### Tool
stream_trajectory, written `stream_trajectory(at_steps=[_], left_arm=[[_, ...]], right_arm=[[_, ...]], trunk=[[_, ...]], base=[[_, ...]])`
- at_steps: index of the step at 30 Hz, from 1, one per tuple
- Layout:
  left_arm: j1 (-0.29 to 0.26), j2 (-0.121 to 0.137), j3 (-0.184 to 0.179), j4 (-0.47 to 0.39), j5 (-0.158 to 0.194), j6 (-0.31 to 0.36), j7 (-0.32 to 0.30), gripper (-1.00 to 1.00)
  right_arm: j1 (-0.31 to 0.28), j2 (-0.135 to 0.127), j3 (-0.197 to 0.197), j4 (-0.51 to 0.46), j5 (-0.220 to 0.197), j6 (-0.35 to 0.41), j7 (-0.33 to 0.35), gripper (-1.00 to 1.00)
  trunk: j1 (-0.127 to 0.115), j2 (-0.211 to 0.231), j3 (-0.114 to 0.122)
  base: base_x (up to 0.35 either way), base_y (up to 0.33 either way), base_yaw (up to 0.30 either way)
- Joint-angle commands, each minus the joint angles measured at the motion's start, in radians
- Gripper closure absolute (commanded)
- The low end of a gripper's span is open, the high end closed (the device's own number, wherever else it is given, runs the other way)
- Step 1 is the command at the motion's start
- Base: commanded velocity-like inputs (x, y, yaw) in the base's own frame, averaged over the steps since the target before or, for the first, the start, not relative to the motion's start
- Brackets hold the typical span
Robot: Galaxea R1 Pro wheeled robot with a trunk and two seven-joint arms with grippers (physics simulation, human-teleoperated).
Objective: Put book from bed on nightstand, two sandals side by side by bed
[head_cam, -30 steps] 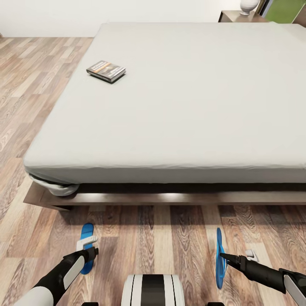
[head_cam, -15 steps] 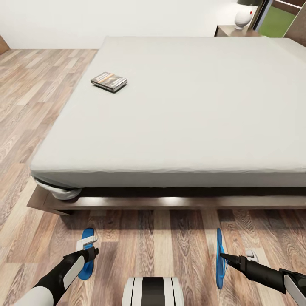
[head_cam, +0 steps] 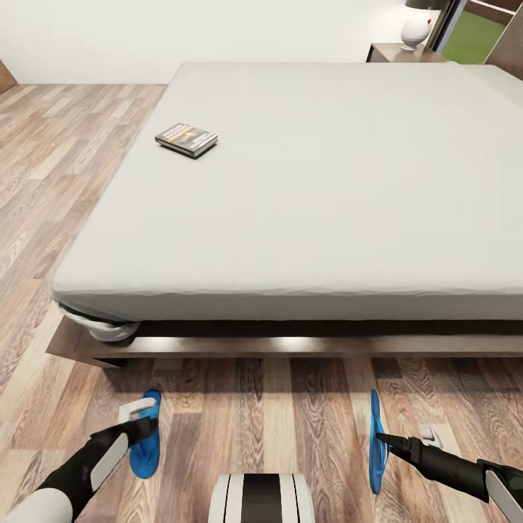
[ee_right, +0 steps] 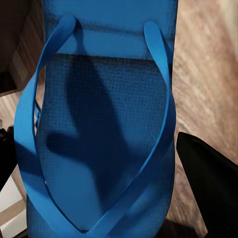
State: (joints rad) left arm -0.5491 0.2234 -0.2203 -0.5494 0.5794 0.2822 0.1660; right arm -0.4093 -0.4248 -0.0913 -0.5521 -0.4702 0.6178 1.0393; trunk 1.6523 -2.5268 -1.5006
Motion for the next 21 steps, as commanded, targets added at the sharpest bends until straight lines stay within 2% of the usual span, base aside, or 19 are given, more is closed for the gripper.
stream_trajectory(at_steps=[1,4,8,11,12,13,14,16,17,19,20,21], left_arm=[[0.0,0.011,-0.008,-0.006,0.011,0.006,-0.013,-1.0],[0.0,0.055,-0.008,-0.015,0.012,0.036,-0.122,-1.0],[0.003,0.14,0.004,-0.015,0.014,0.09,-0.295,-1.0],[0.01,0.168,0.012,-0.006,0.014,0.095,-0.384,-1.0],[0.013,0.18,0.014,0.021,0.014,0.094,-0.446,-1.0],[0.014,0.186,0.015,0.068,0.013,0.091,-0.512,-1.0],[0.014,0.188,0.017,0.098,0.012,0.088,-0.55,-1.0],[0.015,0.189,0.019,0.131,0.011,0.08,-0.595,-1.0],[0.015,0.189,0.02,0.139,0.011,0.078,-0.606,-1.0],[0.015,0.189,0.022,0.147,0.011,0.075,-0.622,-1.0],[0.015,0.189,0.022,0.146,0.012,0.075,-0.627,-1.0],[0.015,0.189,0.022,0.143,0.012,0.076,-0.629,-1.0]], right_arm=[[0.0,0.0,-0.001,0.0,-0.005,0.008,0.002,1.0],[0.0,0.0,-0.001,0.0,-0.005,0.008,0.002,1.0],[0.0,0.0,-0.001,0.0,-0.005,0.008,0.002,1.0],[0.0,0.0,0.0,0.002,-0.005,0.007,0.0,1.0],[0.0,0.0,0.0,0.004,-0.005,0.007,-0.002,1.0],[0.0,0.001,0.0,0.007,-0.004,0.005,-0.004,1.0],[0.0,0.001,0.001,0.008,-0.004,0.005,-0.006,1.0],[0.0,0.003,0.002,0.01,-0.003,-0.001,-0.013,1.0],[0.0,0.003,0.004,0.011,-0.002,-0.005,-0.03,1.0],[0.0,0.004,0.008,0.009,-0.001,-0.026,-0.145,1.0],[0.0,0.004,0.009,0.004,-0.001,-0.042,-0.255,1.0],[0.0,0.005,0.01,0.001,0.0,-0.053,-0.332,1.0]], trunk=[[0.0,0.0,-0.001],[0.0,0.0,-0.001],[0.0,0.0,-0.001],[0.0,0.0,-0.001],[0.0,0.0,-0.001],[0.0,0.0,-0.001],[0.0,0.0,-0.001],[0.0,0.0,-0.001],[0.0,0.0,-0.001],[0.0,0.0,-0.001],[0.0,0.0,-0.001],[0.0,0.0,-0.001]], base=[[0.0,0.0,0.0],[0.0,0.0,0.0],[0.0,0.0,0.0],[0.0,0.0,0.0],[0.0,0.0,0.0],[0.0,0.0,0.0],[0.0,0.0,0.0],[0.0,0.0,0.0],[0.0,0.0,0.0],[0.0,0.0,0.0],[0.0,0.0,0.0],[0.0,0.0,0.0]])
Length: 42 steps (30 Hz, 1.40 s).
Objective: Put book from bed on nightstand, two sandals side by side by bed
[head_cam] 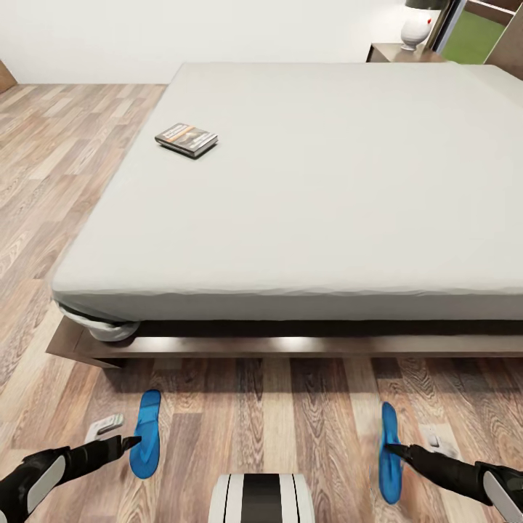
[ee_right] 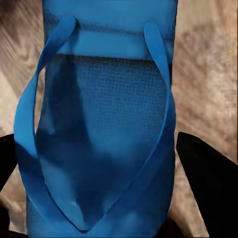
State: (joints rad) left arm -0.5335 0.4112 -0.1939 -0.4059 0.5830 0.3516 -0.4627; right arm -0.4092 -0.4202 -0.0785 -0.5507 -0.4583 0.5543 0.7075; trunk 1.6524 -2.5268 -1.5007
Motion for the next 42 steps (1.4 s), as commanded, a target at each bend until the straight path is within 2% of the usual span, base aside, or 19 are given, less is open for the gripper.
stream_trajectory(at_steps=[1,3,5,6,7,11,12,14,17,20,36,38,42], left_arm=[[0.0,0.0,-0.004,-0.005,0.01,0.007,-0.002,-1.0],[0.0,-0.002,-0.004,-0.008,0.012,0.007,-0.003,-1.0],[0.0,-0.003,-0.004,-0.009,0.02,0.007,-0.003,-1.0],[0.0,-0.003,-0.004,-0.01,0.029,0.007,-0.004,-1.0],[0.0,-0.003,-0.004,-0.011,0.045,0.008,-0.005,-1.0],[-0.001,-0.004,-0.005,-0.041,0.093,0.009,-0.032,-1.0],[-0.001,-0.004,-0.005,-0.046,0.101,0.009,-0.038,-1.0],[-0.001,-0.005,-0.009,-0.051,0.113,0.007,-0.047,-1.0],[-0.001,-0.009,-0.011,-0.051,0.116,0.006,-0.049,-1.0],[-0.001,-0.01,-0.011,-0.051,0.116,0.006,-0.049,-1.0],[-0.001,-0.011,-0.013,-0.05,0.118,0.004,-0.048,-1.0],[-0.001,-0.011,-0.013,-0.05,0.118,0.004,-0.048,-1.0],[-0.001,-0.011,-0.013,-0.05,0.118,0.004,-0.048,-1.0]], right_arm=[[0.0,0.0,-0.002,-0.004,-0.007,-0.008,-0.113,1.0],[0.0,0.0,-0.002,-0.007,0.003,-0.043,-0.212,1.0],[0.0,0.001,-0.001,-0.008,0.018,-0.092,-0.256,1.0],[0.0,0.002,-0.001,-0.008,0.046,-0.128,-0.271,1.0],[0.0,0.003,0.0,-0.007,0.116,-0.172,-0.281,1.0],[0.0,0.016,-0.001,0.004,0.287,-0.288,-0.309,1.0],[0.0,0.024,-0.002,0.005,0.317,-0.306,-0.339,1.0],[0.0,0.043,-0.001,0.009,0.36,-0.33,-0.483,1.0],[0.0,0.051,-0.001,0.01,0.371,-0.36,-0.582,1.0],[0.0,0.053,-0.002,0.009,0.369,-0.415,-0.613,1.0],[0.0,0.052,-0.004,0.009,0.367,-0.463,-0.606,1.0],[0.0,0.052,-0.003,0.009,0.366,-0.466,-0.573,1.0],[0.0,0.052,-0.005,0.009,0.366,-0.467,-0.435,1.0]], trunk=[[0.0,0.0,-0.001],[0.0,0.0,-0.001],[0.0,0.0,-0.001],[0.0,0.0,-0.001],[0.0,0.0,-0.001],[0.0,0.0,-0.001],[0.0,0.0,-0.001],[0.0,0.0,-0.001],[0.0,0.0,-0.001],[0.0,0.0,-0.001],[0.0,0.0,-0.001],[0.0,0.0,-0.001],[0.0,0.0,-0.001]], base=[[0.0,0.0,0.0],[0.0,0.0,0.0],[0.0,0.0,0.0],[0.0,0.0,0.0],[0.0,0.0,0.0],[0.0,0.0,0.0],[0.0,0.0,0.0],[0.0,0.0,0.0],[0.0,0.0,0.0],[0.0,0.0,0.0],[0.0,0.0,0.0],[0.0,0.0,0.0],[0.0,0.0,0.0]])
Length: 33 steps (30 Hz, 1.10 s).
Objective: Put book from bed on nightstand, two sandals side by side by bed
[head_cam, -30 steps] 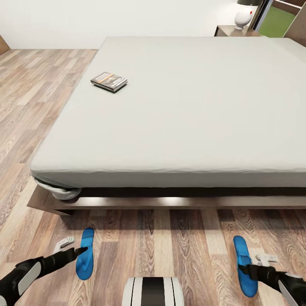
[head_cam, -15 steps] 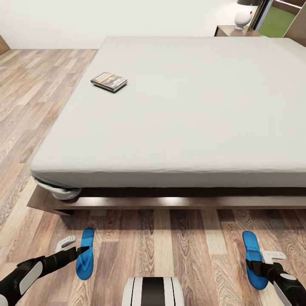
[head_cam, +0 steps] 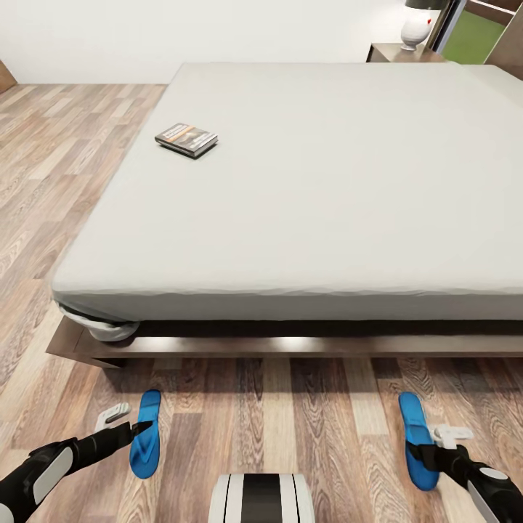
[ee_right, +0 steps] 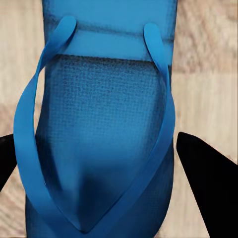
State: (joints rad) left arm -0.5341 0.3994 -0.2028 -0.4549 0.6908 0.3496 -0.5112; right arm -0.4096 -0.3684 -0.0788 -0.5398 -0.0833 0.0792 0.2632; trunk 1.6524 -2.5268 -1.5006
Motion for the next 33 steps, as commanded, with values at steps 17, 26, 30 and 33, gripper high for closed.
stream_trajectory(at_steps=[17,26,30,33], left_arm=[[0.0,0.001,-0.004,-0.001,0.009,0.006,0.002,-1.0],[0.0,0.001,-0.004,-0.001,0.009,0.006,0.002,-1.0],[0.0,0.001,-0.004,-0.001,0.009,0.006,0.002,-1.0],[0.0,0.001,-0.004,0.001,0.009,0.006,0.002,-1.0]], right_arm=[[0.0,0.002,-0.006,-0.002,-0.001,-0.024,-0.012,1.0],[0.0,0.022,-0.007,-0.002,-0.001,-0.029,-0.043,1.0],[0.0,0.023,-0.007,-0.002,-0.001,-0.029,-0.051,1.0],[0.0,0.022,-0.007,-0.002,-0.001,-0.029,-0.051,1.0]], trunk=[[0.0,0.0,-0.001],[0.0,0.0,-0.001],[0.0,0.0,-0.001],[0.0,0.0,-0.001]], base=[[0.015,0.045,0.0],[0.115,0.251,0.0],[0.097,0.258,0.0],[0.023,0.265,0.0]])
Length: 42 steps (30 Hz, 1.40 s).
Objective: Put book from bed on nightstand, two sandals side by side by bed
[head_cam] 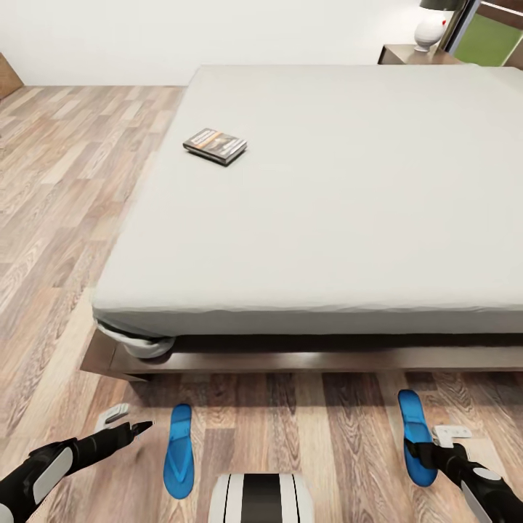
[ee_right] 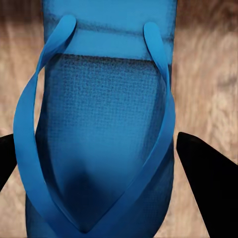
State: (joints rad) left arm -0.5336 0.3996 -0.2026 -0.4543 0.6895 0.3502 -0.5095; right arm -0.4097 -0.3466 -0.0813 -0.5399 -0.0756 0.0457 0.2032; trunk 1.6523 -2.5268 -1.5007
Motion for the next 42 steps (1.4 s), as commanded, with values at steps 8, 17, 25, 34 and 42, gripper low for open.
stream_trajectory(at_steps=[8,17,25,34,42], left_arm=[[-0.001,0.001,-0.004,0.0,0.01,0.006,0.0,-1.0],[0.0,0.001,-0.004,0.0,0.01,0.006,0.0,-1.0],[0.0,0.001,-0.004,0.0,0.01,0.006,0.0,-1.0],[0.0,0.001,-0.004,0.011,0.01,0.006,0.0,-1.0],[0.0,0.001,-0.004,0.012,0.01,0.006,0.0,-1.0]], right_arm=[[0.0,0.001,-0.005,-0.002,-0.009,0.005,0.008,1.0],[0.0,0.001,-0.004,-0.002,-0.009,0.005,0.008,1.0],[0.0,0.0,-0.006,-0.002,-0.01,0.005,0.008,1.0],[0.0,0.0,-0.006,-0.002,-0.01,0.005,0.008,1.0],[0.0,0.0,-0.007,-0.002,-0.011,0.005,0.008,1.0]], trunk=[[0.0,0.0,-0.001],[0.0,0.0,-0.001],[0.0,0.0,-0.001],[0.0,0.0,-0.001],[0.0,0.0,-0.001]], base=[[-0.051,0.273,0.0],[-0.038,0.286,0.0],[0.0,0.313,0.0],[0.0,0.322,0.0],[0.0,0.322,0.0]])
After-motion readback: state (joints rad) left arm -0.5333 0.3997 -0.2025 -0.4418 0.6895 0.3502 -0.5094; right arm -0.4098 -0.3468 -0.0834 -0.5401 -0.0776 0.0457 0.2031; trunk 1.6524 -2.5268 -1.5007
